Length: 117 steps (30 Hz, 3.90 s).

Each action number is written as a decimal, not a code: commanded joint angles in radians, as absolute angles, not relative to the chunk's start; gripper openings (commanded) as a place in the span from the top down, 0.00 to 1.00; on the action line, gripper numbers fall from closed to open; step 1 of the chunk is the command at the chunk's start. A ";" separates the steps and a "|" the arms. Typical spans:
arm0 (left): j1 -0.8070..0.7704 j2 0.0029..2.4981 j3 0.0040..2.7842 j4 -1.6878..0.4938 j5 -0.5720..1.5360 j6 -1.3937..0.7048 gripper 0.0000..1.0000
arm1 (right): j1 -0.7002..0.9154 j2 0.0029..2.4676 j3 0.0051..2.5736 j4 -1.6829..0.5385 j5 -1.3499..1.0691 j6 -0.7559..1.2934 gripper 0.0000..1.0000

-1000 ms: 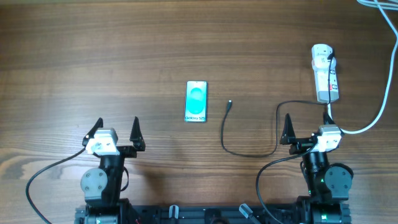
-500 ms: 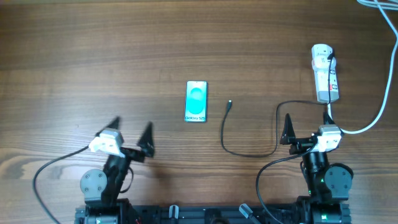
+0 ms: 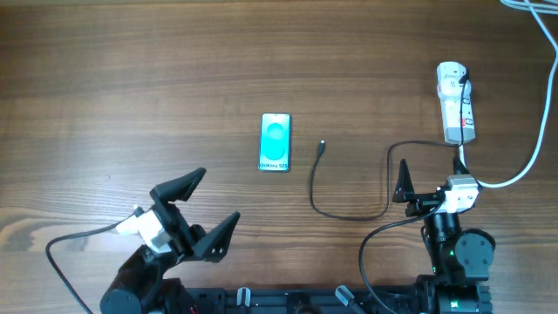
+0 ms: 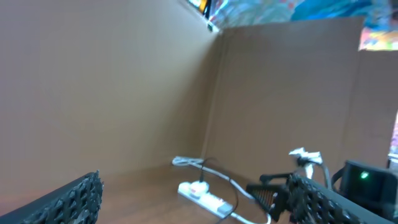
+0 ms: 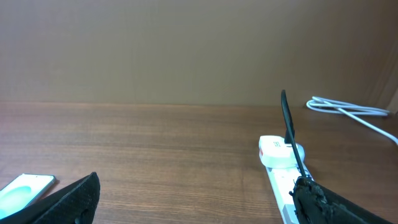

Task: Plug charger to phone and switch on socket
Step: 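Raise the left arm and move the left gripper over the phone, then lower the left gripper onto the phone's top edge and close it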

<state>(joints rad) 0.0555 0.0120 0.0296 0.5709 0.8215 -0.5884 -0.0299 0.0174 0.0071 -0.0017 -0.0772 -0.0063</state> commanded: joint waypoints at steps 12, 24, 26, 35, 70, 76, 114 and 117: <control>0.064 0.638 0.979 -0.449 0.837 -0.278 0.00 | -0.033 0.014 0.005 0.001 -0.064 -0.023 0.00; 0.033 1.197 1.474 -0.885 1.165 -0.273 0.00 | -0.033 0.014 0.005 0.001 -0.064 -0.023 0.00; -0.025 1.216 1.474 -0.915 1.023 -0.296 0.01 | -0.033 0.014 0.005 0.001 -0.064 -0.024 0.00; -0.370 1.317 1.496 -1.057 0.326 -0.352 0.00 | -0.033 0.014 0.005 0.001 -0.064 -0.023 0.00; -0.486 2.122 1.981 -1.401 0.154 -0.353 0.00 | -0.033 0.014 0.005 0.001 -0.064 -0.024 0.00; -0.507 2.123 1.880 -1.345 0.039 -0.435 0.00 | -0.033 0.014 0.005 0.001 -0.064 -0.024 0.00; -0.508 2.206 1.728 -1.101 0.002 -0.430 0.00 | -0.033 0.014 0.005 0.001 -0.064 -0.024 0.00; -0.510 2.206 1.709 -1.070 0.011 -0.431 0.00 | -0.033 0.014 0.005 0.001 -0.064 -0.024 0.00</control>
